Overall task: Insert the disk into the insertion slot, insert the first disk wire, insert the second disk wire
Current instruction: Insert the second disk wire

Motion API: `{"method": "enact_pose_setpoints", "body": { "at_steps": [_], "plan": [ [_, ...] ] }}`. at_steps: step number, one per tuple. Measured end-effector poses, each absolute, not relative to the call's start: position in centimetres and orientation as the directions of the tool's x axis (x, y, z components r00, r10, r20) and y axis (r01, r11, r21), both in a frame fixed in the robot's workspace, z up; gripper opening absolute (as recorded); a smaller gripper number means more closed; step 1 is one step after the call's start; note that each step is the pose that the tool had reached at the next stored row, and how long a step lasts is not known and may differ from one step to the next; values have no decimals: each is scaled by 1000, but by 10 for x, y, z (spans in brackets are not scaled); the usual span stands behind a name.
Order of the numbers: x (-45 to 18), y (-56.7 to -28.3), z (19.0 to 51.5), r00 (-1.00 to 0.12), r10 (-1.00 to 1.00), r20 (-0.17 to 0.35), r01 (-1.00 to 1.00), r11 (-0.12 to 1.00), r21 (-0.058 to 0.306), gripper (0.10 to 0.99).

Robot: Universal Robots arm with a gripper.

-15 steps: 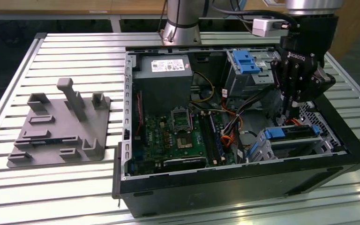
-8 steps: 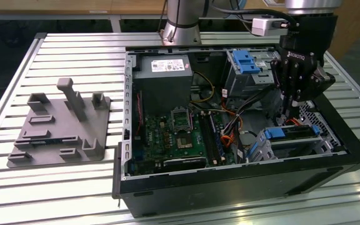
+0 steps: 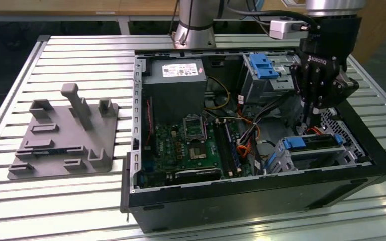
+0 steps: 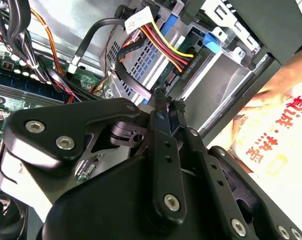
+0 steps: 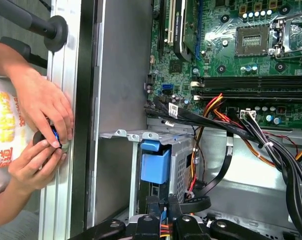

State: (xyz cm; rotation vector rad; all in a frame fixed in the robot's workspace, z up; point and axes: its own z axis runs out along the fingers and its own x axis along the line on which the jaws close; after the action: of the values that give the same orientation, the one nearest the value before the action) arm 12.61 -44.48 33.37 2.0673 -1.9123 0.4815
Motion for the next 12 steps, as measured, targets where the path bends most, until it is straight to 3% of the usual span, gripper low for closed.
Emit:
{"method": "enact_pose_setpoints", "body": {
  "at_steps": [4,5,12],
  "plan": [
    [126,-445,333,66,-902,427,-996,-82,-19,204],
    [126,-445,333,66,-902,427,-996,-82,-19,267],
    [124,-443,333,66,-902,427,-996,-83,-22,267]
  ]
}}
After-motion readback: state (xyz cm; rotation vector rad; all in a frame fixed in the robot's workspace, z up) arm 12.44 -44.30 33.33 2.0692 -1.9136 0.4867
